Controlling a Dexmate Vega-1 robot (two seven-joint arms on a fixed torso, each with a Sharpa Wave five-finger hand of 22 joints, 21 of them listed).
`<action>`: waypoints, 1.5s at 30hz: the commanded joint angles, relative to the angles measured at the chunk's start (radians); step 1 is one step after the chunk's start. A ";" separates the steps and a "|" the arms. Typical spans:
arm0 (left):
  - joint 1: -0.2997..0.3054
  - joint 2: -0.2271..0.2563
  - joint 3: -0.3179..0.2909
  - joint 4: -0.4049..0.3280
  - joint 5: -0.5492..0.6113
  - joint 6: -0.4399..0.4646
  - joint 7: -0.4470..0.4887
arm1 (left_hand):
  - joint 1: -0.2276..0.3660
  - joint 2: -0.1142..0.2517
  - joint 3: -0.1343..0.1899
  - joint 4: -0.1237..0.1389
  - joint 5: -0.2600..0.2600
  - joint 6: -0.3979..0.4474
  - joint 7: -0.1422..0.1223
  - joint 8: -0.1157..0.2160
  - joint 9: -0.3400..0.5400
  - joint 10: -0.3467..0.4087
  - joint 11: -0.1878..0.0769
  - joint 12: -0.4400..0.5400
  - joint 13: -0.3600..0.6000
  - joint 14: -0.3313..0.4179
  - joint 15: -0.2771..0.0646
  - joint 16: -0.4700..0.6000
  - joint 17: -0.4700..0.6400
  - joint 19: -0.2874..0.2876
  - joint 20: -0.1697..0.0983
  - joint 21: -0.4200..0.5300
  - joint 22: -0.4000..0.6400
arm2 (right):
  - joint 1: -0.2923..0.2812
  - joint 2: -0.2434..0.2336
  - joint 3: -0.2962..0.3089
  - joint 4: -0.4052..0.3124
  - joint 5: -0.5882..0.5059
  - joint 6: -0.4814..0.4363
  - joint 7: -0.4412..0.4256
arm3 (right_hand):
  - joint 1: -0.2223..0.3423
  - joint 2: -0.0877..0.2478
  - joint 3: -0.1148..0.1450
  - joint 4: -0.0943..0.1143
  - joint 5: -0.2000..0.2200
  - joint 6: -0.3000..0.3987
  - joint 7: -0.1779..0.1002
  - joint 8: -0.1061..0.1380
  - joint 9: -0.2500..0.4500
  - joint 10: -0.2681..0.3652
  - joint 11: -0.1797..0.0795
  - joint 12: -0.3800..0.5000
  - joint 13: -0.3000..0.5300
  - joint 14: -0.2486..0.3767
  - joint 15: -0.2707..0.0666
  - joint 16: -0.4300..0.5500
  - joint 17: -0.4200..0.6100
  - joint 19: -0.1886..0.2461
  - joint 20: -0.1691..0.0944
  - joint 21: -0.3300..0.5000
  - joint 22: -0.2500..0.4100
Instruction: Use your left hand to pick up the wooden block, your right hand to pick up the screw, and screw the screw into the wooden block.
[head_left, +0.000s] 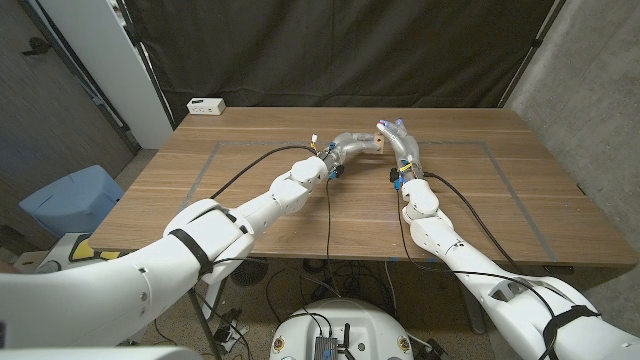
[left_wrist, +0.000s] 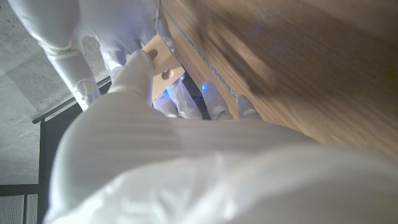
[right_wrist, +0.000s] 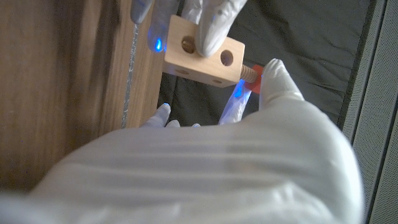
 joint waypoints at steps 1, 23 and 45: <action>0.012 0.010 0.000 -0.028 0.000 0.010 0.004 | -0.028 0.035 0.002 0.003 0.005 0.013 0.004 0.005 0.004 0.011 -0.002 0.002 -0.001 -0.005 -0.033 -0.002 0.000 -0.006 0.000 0.007 0.003 | -0.004 0.002 0.002 0.005 0.008 0.004 0.005 | 0.002 0.012 0.002 0.003 0.001 0.008 0.001 0.007 0.006 -0.001 -0.011 0.002 0.003 -0.005 -0.001 0.005 0.004 -0.002 -0.005 0.007 0.004; 0.032 0.028 -0.002 -0.078 0.000 0.038 0.015 | -0.027 0.036 0.001 0.002 0.005 0.012 0.005 0.004 0.004 0.012 -0.002 0.000 0.000 -0.005 -0.033 -0.003 0.000 -0.006 0.000 0.007 0.003 | -0.004 0.006 0.006 0.024 0.025 0.019 0.030 | 0.000 0.012 0.000 0.003 0.000 0.007 0.001 0.010 0.007 0.000 -0.011 0.002 0.003 -0.006 -0.001 0.005 0.004 -0.001 -0.005 0.008 0.004; 0.017 0.010 -0.001 -0.035 -0.002 0.018 0.008 | -0.028 0.038 0.000 0.003 0.006 0.013 0.005 0.004 0.004 0.011 -0.002 -0.001 0.002 -0.005 -0.032 -0.003 0.000 -0.007 0.000 0.006 0.003 | 0.005 0.019 0.006 0.056 0.032 0.035 0.043 | 0.001 0.013 -0.001 0.003 0.000 0.010 0.000 0.013 0.009 -0.001 -0.011 0.002 0.003 -0.008 -0.001 0.005 0.004 -0.003 -0.005 0.008 0.004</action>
